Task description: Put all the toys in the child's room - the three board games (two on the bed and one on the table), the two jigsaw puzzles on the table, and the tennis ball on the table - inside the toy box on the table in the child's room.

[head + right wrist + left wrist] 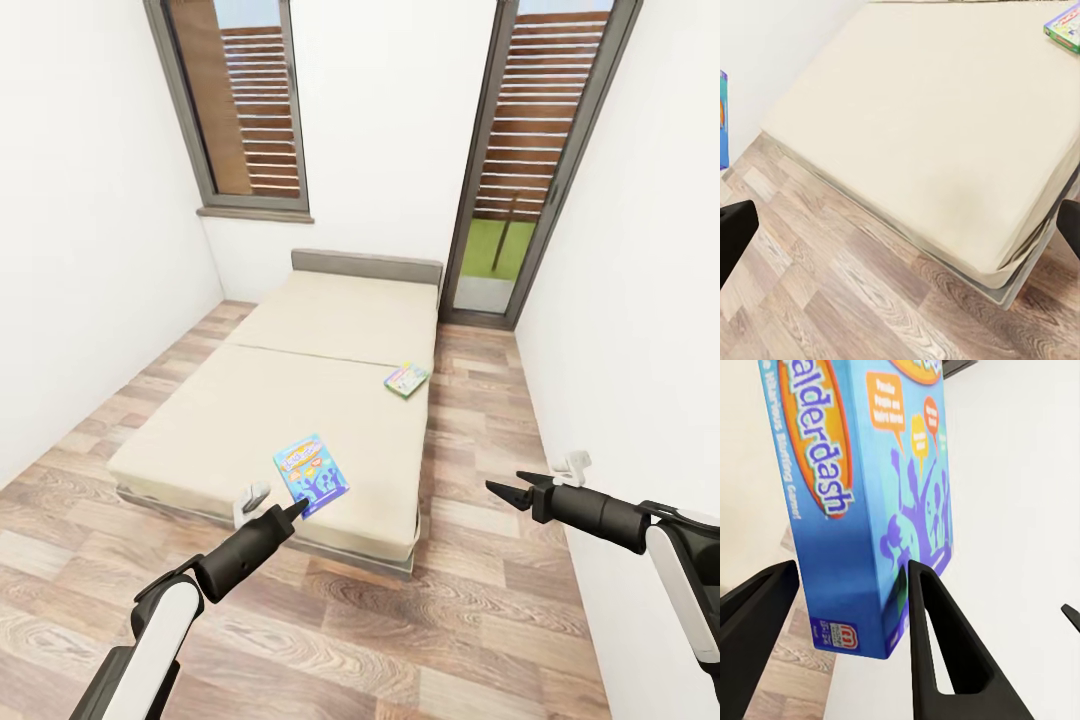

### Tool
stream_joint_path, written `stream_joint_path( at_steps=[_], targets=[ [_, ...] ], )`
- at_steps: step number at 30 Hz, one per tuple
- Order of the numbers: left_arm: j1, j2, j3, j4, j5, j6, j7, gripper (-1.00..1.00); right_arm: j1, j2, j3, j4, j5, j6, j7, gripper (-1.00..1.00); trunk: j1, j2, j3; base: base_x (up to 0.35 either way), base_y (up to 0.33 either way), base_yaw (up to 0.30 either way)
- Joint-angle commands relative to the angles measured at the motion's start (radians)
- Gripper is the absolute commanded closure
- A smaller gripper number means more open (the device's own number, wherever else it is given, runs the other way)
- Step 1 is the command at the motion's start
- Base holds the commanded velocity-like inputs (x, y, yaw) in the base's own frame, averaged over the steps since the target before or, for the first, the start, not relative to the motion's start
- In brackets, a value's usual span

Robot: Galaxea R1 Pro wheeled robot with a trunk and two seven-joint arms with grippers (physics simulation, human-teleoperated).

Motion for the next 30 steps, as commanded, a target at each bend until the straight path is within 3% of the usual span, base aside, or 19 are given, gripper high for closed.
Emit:
stream_joint_path(
  at_steps=[1, 30],
  targets=[
    [-0.001, 0.000, 0.000, 0.000, 0.001, 0.003, 0.000, 1.00, -0.001, 0.000, -0.001, 0.000, -0.002, 0.005, 0.002, -1.00, 0.001, -0.002, 0.000, 0.000, 0.000, 0.000],
    [-0.001, 0.000, 0.000, 0.000, 0.000, 0.004, 0.000, 1.00, 0.000, 0.000, -0.001, 0.000, -0.002, 0.005, 0.002, -1.00, 0.001, -0.002, 0.048, 0.000, 0.000, 0.000]
  ],
)
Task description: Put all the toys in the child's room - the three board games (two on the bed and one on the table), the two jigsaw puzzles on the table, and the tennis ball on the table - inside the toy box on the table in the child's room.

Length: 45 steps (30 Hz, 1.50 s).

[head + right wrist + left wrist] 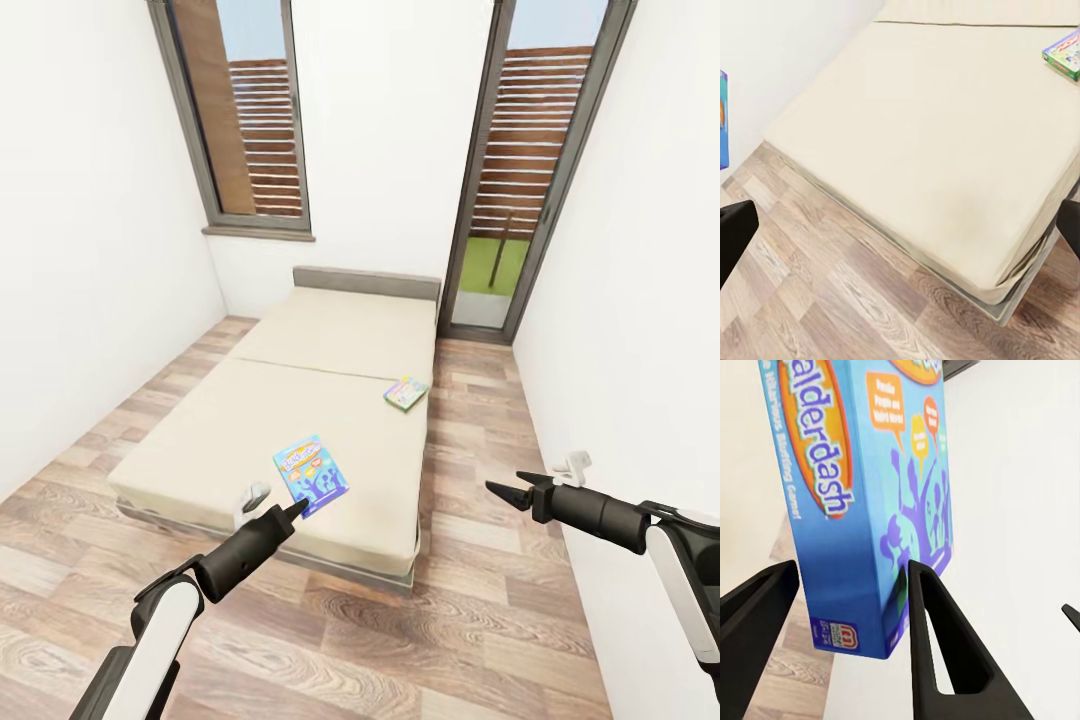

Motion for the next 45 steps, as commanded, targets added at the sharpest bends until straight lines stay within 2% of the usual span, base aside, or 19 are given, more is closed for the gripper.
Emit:
stream_joint_path(
  at_steps=[1, 11, 30, 36, 42, 43, 45],
  targets=[
    [-0.001, 0.000, 0.000, 0.000, 0.002, 0.003, 0.000, 1.00, -0.001, 0.000, -0.001, 0.000, -0.002, 0.005, 0.002, -1.00, 0.001, -0.002, 0.000, 0.000, 0.000, 0.000],
    [0.000, 0.000, 0.000, -0.001, 0.003, 0.003, 0.000, 1.00, 0.003, 0.000, -0.005, 0.000, 0.000, -0.005, 0.003, -1.00, 0.001, -0.002, 0.010, 0.000, 0.000, 0.000],
    [0.016, 0.000, 0.005, -0.006, 0.008, 0.001, 0.001, 1.00, 0.008, 0.000, -0.012, 0.002, 0.000, -0.039, -0.002, -1.00, 0.001, -0.002, 0.012, 0.000, 0.000, 0.000],
    [0.020, 0.000, 0.047, -0.002, 0.010, 0.002, 0.002, 1.00, 0.008, 0.000, -0.011, 0.002, 0.000, -0.042, -0.003, -1.00, 0.001, -0.002, 0.012, 0.000, 0.000, 0.000],
    [0.027, 0.000, 0.072, 0.000, 0.022, 0.002, 0.002, 1.00, 0.009, 0.000, -0.010, 0.000, 0.000, -0.042, -0.001, -1.00, 0.001, -0.002, 0.012, 0.000, 0.000, 0.000],
    [0.034, 0.000, 0.087, 0.001, 0.049, 0.003, 0.002, 1.00, 0.009, 0.000, -0.010, 0.000, -0.002, -0.039, 0.000, -1.00, 0.001, -0.002, 0.012, 0.000, 0.000, 0.081],
    [0.035, 0.000, 0.090, 0.001, 0.053, 0.002, 0.004, 1.00, 0.005, 0.001, -0.009, 0.001, -0.001, -0.034, -0.002, -1.00, 0.001, -0.002, 0.012, 0.000, 0.000, 0.106]
  ],
)
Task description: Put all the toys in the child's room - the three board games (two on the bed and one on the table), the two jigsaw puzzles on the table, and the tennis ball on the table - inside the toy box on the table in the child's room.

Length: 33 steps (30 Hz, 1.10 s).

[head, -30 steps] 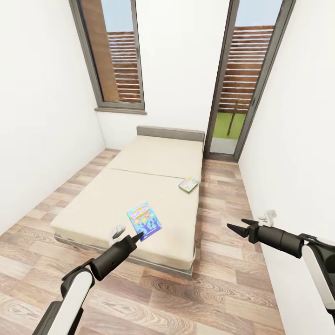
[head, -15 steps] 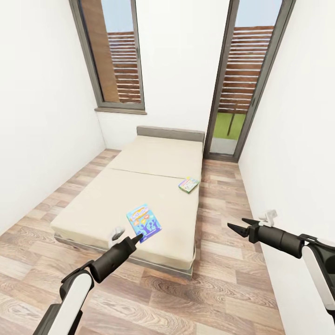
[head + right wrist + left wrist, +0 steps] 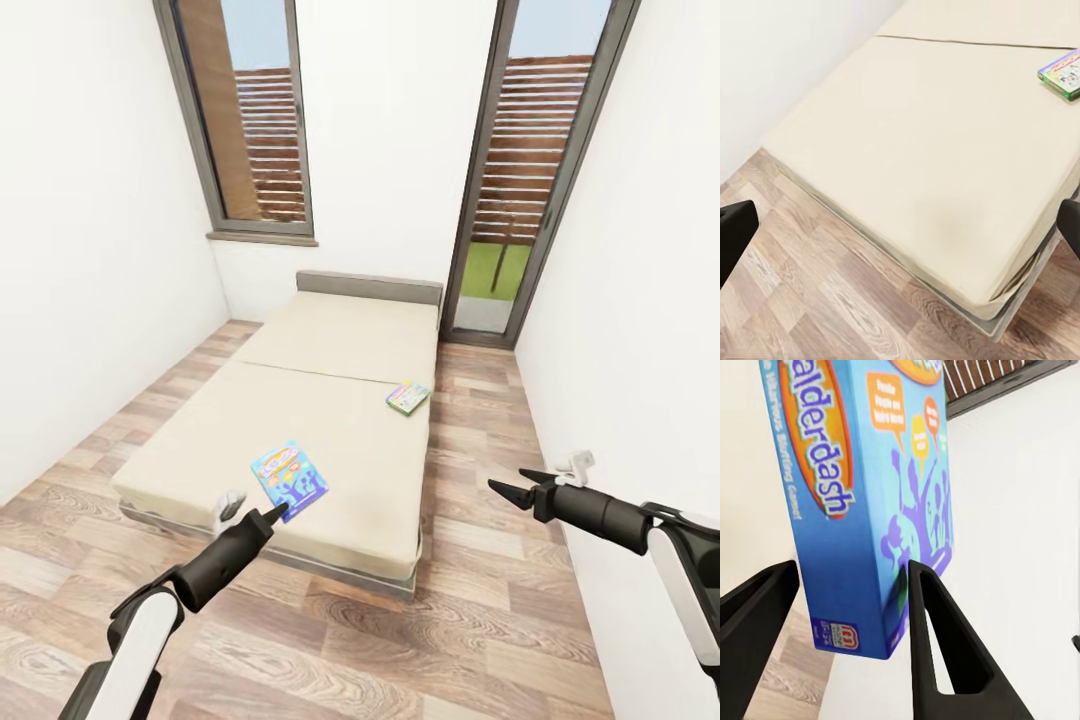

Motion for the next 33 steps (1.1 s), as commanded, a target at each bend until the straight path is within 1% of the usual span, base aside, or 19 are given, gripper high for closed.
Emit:
stream_joint_path(
  at_steps=[1, 11, 19, 22, 27, 33],
  targets=[
    [0.000, 0.000, 0.002, -0.001, 0.006, 0.004, 0.001, 1.00, -0.002, 0.000, 0.001, -0.001, -0.003, 0.016, 0.001, -1.00, 0.001, -0.002, -0.002, 0.000, 0.000, 0.134],
    [0.006, 0.000, 0.003, -0.001, 0.014, 0.006, 0.002, 1.00, -0.008, 0.001, 0.002, -0.001, -0.002, 0.057, 0.000, -1.00, 0.001, -0.002, -0.002, 0.000, 0.000, 0.154],
    [0.012, 0.000, 0.003, -0.005, 0.016, 0.005, -0.003, 1.00, -0.008, 0.001, 0.002, -0.001, -0.001, 0.060, 0.000, -1.00, 0.001, -0.002, -0.001, 0.000, 0.000, 0.232],
    [0.013, 0.000, 0.003, -0.006, 0.016, 0.005, -0.003, 1.00, -0.008, 0.001, 0.002, -0.001, -0.001, 0.072, -0.001, -1.00, 0.001, -0.002, 0.001, 0.000, 0.000, 0.181],
    [0.014, 0.000, 0.003, -0.006, 0.016, 0.005, -0.004, 1.00, -0.008, 0.001, 0.001, -0.001, -0.001, 0.093, -0.001, -1.00, 0.001, -0.002, 0.008, 0.000, 0.000, 0.110],
    [0.014, 0.000, 0.003, -0.006, 0.016, 0.005, -0.004, 1.00, -0.008, 0.001, 0.001, -0.001, -0.001, 0.099, -0.002, -1.00, 0.001, -0.002, 0.017, 0.000, 0.000, 0.041]
  ],
)
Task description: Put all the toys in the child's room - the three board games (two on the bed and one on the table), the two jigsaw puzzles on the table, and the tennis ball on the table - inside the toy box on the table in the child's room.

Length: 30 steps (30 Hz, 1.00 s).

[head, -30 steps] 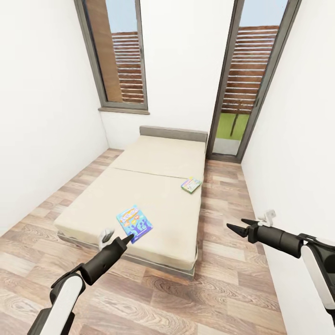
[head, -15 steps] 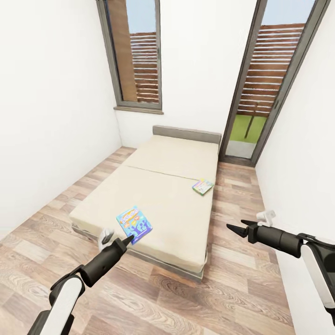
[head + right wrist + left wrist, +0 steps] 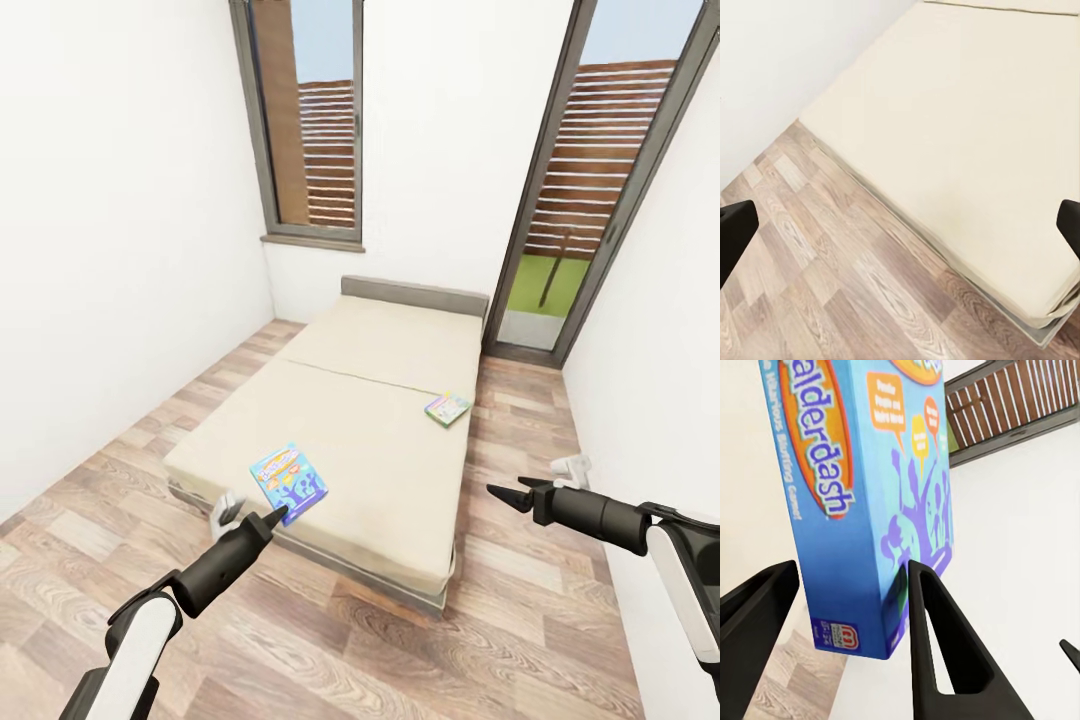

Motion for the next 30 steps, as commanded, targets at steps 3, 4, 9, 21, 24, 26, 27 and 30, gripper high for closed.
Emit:
stream_joint_path(
  at_steps=[3, 4, 9, 21, 24, 26, 27, 30],
  targets=[
    [-0.001, 0.000, 0.001, 0.000, 0.003, 0.005, 0.000, 1.00, -0.001, 0.000, -0.001, 0.000, -0.001, 0.007, 0.003, -1.00, 0.001, -0.002, 0.003, 0.000, 0.000, 0.017],
    [-0.001, 0.000, 0.001, 0.000, 0.003, 0.005, 0.000, 1.00, -0.001, 0.000, -0.001, 0.000, -0.001, 0.007, 0.003, -1.00, 0.001, -0.002, 0.005, 0.000, 0.000, 0.011],
    [-0.001, 0.000, 0.000, 0.000, 0.003, 0.005, 0.000, 1.00, -0.001, 0.000, 0.000, 0.000, -0.001, 0.008, 0.003, -1.00, 0.001, -0.002, 0.013, 0.000, 0.000, 0.007],
    [-0.001, 0.000, -0.002, 0.000, 0.002, 0.005, 0.000, 1.00, -0.001, 0.000, 0.000, 0.000, -0.001, 0.007, 0.003, -1.00, 0.001, -0.002, 0.032, 0.000, 0.000, 0.029],
    [-0.001, 0.000, -0.001, 0.000, 0.001, 0.005, 0.000, 1.00, -0.001, 0.000, 0.000, 0.000, -0.001, 0.008, 0.004, -1.00, 0.001, -0.002, 0.033, 0.000, 0.000, 0.132],
    [-0.001, 0.000, -0.001, -0.002, 0.001, 0.004, -0.002, 1.00, -0.001, 0.001, 0.000, 0.000, -0.002, 0.008, 0.004, -1.00, 0.001, -0.002, 0.033, 0.000, 0.000, 0.080],
    [-0.001, 0.000, -0.001, -0.002, 0.001, 0.004, -0.002, 1.00, -0.001, 0.001, 0.000, 0.000, -0.002, 0.008, 0.004, -1.00, 0.001, -0.002, 0.032, 0.000, 0.000, 0.065],
    [-0.001, -0.001, -0.002, -0.005, 0.002, 0.004, -0.002, 1.00, -0.001, 0.001, 0.000, 0.000, -0.002, 0.008, 0.004, -1.00, 0.001, -0.002, 0.030, 0.000, 0.000, 0.065]
  ],
)
